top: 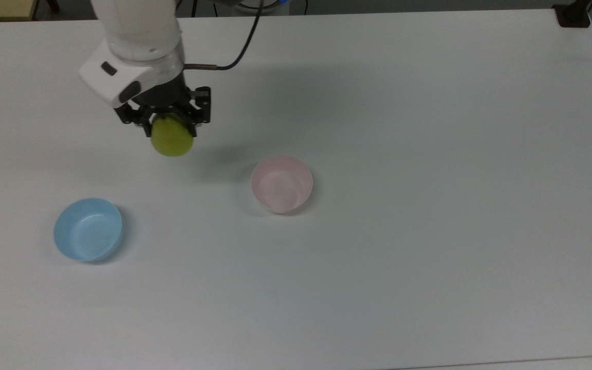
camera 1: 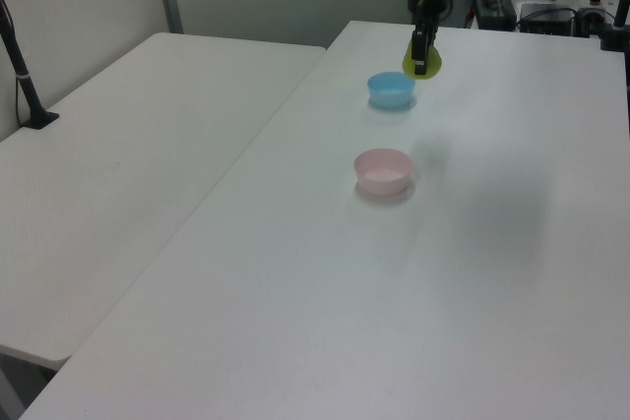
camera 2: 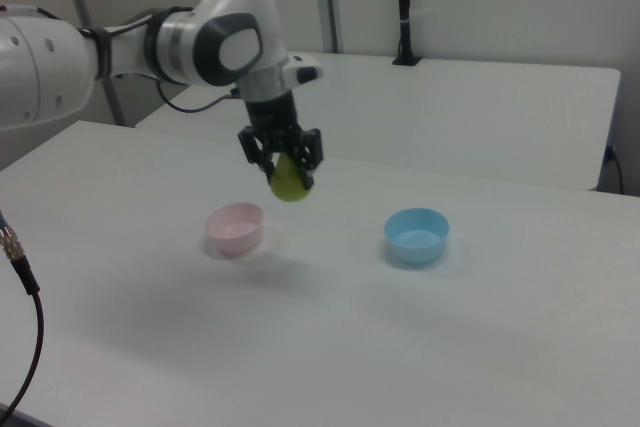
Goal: Place the pear in the bowl
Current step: 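Carry the pear over the pale pink bowl and lower it in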
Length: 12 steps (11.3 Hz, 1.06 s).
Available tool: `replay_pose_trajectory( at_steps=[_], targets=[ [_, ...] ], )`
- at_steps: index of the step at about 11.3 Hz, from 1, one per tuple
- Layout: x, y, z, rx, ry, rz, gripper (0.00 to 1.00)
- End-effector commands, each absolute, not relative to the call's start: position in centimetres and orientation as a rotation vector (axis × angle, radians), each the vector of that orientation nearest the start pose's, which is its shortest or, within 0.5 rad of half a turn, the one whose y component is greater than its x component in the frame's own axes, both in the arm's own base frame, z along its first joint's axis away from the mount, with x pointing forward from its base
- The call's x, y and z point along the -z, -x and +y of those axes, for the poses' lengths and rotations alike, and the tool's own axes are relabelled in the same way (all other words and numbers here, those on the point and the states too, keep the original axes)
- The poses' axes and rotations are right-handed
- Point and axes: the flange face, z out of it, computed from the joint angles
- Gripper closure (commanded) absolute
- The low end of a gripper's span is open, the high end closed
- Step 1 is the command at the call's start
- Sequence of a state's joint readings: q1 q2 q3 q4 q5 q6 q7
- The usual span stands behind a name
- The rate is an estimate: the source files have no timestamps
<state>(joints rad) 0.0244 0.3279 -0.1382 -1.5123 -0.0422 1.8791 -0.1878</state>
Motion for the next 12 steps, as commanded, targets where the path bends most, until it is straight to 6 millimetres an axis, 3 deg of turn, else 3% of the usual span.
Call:
replay_pose_trajectory(
  at_steps=[1, 4, 8, 12],
  targets=[
    [-48.1, -65.4, 0.3, 0.031, 3.240, -0.046, 0.69],
    [-45.9, -65.2, 6.1, 0.018, 3.239, 0.004, 0.68],
    [-40.8, -67.2, 9.2, 0.082, 3.218, 0.074, 0.65],
    [-36.2, -67.7, 11.1, 0.040, 3.232, 0.026, 0.64]
  ],
)
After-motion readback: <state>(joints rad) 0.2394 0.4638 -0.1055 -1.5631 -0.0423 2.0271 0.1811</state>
